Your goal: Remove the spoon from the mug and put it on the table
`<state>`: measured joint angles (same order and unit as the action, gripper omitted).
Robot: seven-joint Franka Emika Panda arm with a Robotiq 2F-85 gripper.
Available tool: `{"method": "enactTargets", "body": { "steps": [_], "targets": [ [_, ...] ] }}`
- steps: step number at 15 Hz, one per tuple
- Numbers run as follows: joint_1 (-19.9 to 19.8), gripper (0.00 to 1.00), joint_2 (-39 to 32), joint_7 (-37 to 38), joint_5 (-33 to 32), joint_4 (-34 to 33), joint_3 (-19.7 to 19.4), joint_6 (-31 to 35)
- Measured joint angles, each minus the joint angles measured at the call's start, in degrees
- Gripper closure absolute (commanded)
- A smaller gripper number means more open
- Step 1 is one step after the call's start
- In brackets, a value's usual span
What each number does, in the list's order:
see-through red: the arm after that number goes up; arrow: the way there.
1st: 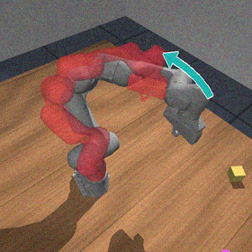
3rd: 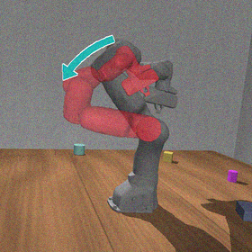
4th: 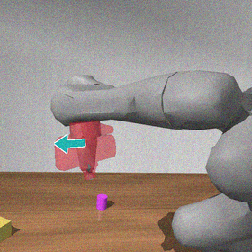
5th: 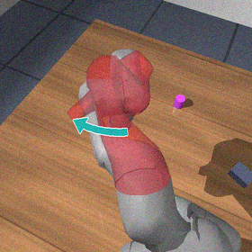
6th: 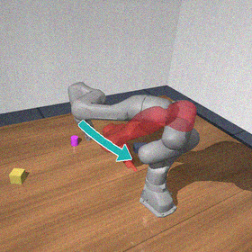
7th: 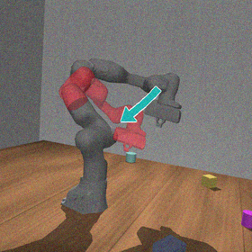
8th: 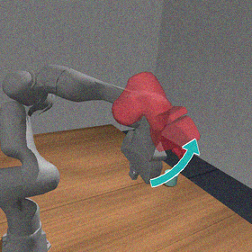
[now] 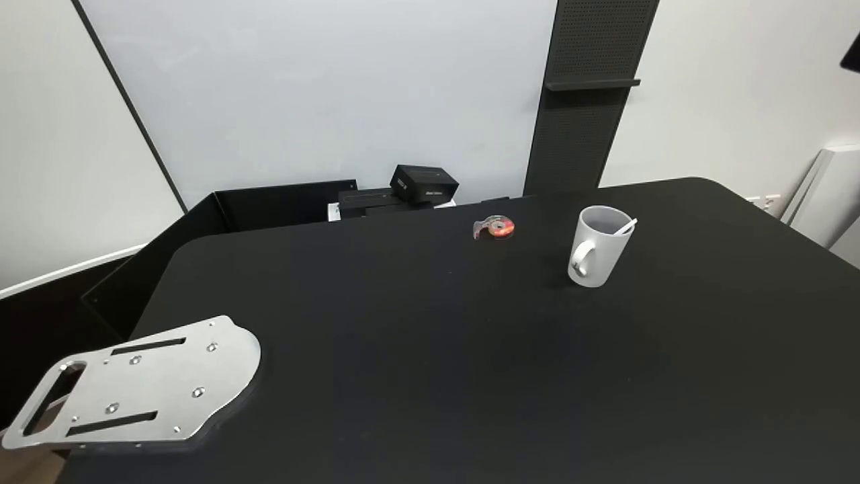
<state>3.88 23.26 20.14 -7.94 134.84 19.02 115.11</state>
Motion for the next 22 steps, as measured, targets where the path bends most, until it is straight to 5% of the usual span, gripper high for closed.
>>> {"method": "enactTargets", "body": {
  "steps": [7,16,22],
  "targets": [
    [-2.07,0.00,-1.69,2.92,0.37,0.05,-5.62,5.59],
    [-8.55,0.00,-7.10,12.12,2.06,-0.17,-10.84,21.90],
    [-10.84,0.00,-8.95,19.78,6.79,-0.49,-13.43,23.91]
  ]
}}
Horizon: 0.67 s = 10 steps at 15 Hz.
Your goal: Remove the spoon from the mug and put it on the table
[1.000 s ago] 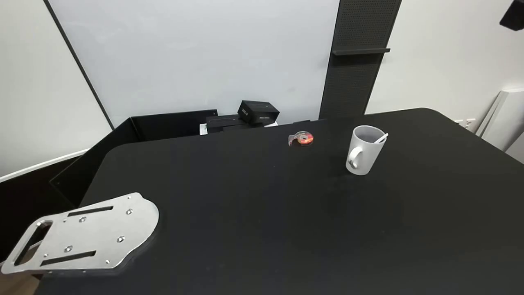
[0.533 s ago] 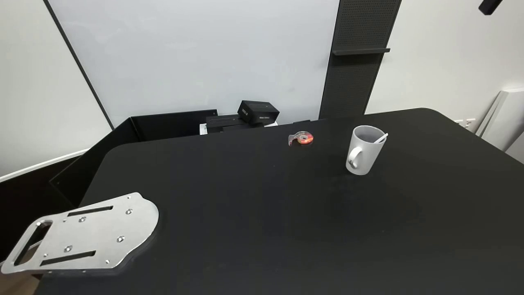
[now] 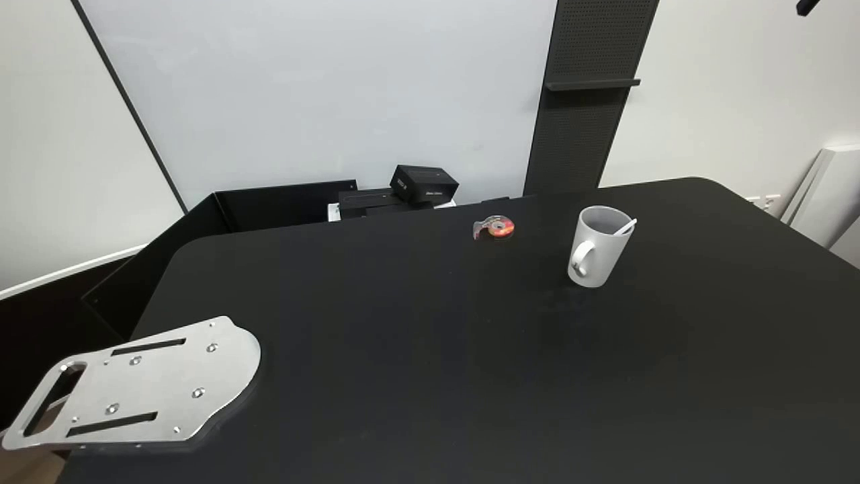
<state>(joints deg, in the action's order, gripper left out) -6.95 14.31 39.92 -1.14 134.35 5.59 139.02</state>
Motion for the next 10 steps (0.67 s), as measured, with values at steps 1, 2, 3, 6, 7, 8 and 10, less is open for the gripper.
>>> {"method": "enactTargets", "body": {
  "steps": [1,2,3,6,7,8,10],
  "targets": [
    [-0.22,0.00,-0.28,1.16,1.04,0.00,-0.48,0.29],
    [-0.37,0.00,-0.55,2.29,2.18,0.01,-0.97,0.65],
    [-0.45,0.00,-0.77,3.30,3.41,0.02,-1.44,0.90],
    [-0.49,0.00,-1.40,6.17,7.79,0.21,-2.63,2.75],
    [-0.48,0.00,-1.45,7.04,9.31,0.42,-2.81,4.13],
    [-0.48,0.00,-1.45,7.60,10.20,0.55,-2.88,4.98],
    [-0.46,0.00,-1.45,8.43,10.61,0.61,-2.90,5.49]
  ]
}}
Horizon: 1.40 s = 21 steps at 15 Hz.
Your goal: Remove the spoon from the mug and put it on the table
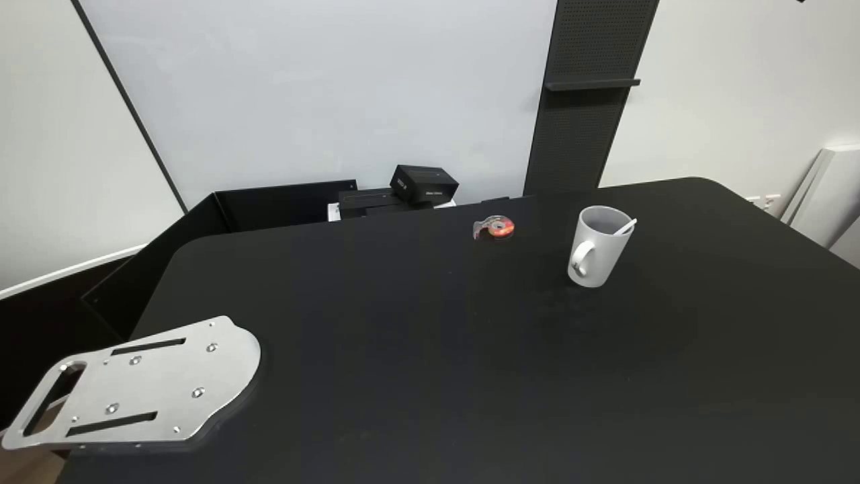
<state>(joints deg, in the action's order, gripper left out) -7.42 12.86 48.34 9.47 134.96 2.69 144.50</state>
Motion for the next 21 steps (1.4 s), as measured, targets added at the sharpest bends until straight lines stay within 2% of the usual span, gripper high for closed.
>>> {"method": "enactTargets", "body": {
  "steps": [11,21],
  "targets": [
    [0.15,0.00,-0.04,-0.29,0.60,0.06,-0.11,-0.25],
    [1.68,0.00,-6.62,-11.77,7.17,-0.90,-2.25,0.27]
  ]
}}
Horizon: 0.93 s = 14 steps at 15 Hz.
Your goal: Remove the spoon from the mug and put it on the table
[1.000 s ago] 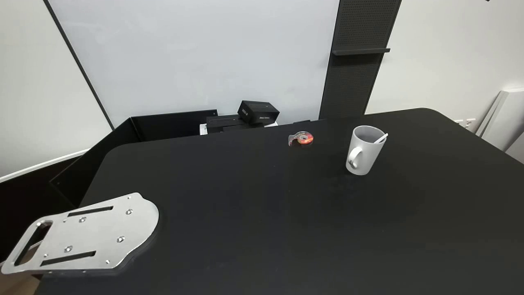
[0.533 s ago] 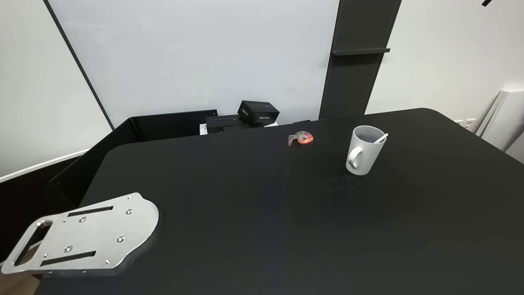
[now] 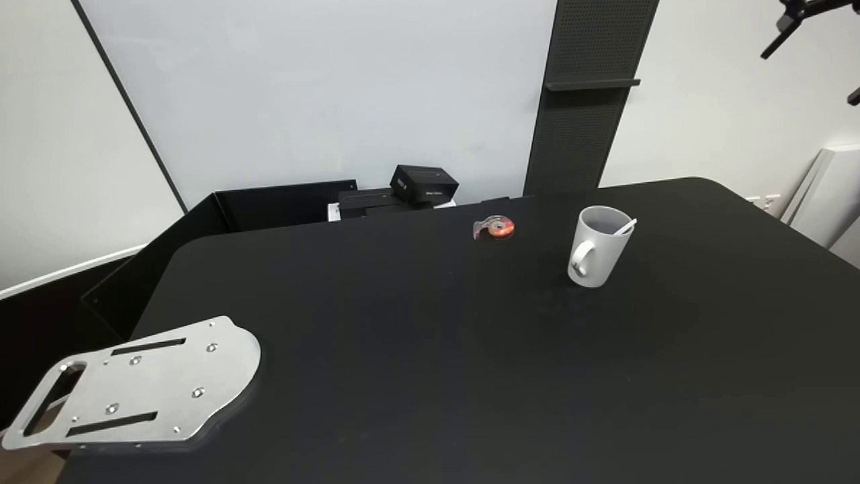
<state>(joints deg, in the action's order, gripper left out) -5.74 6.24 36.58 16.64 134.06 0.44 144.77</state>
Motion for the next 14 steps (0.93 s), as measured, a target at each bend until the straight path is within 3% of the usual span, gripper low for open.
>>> {"method": "enactTargets", "body": {
  "steps": [7,14],
  "targets": [
    [0.23,0.00,-8.13,-7.43,2.29,-3.75,-0.43,1.91],
    [0.23,0.00,-15.03,-14.19,9.06,-8.53,-0.78,2.63]
  ]
}}
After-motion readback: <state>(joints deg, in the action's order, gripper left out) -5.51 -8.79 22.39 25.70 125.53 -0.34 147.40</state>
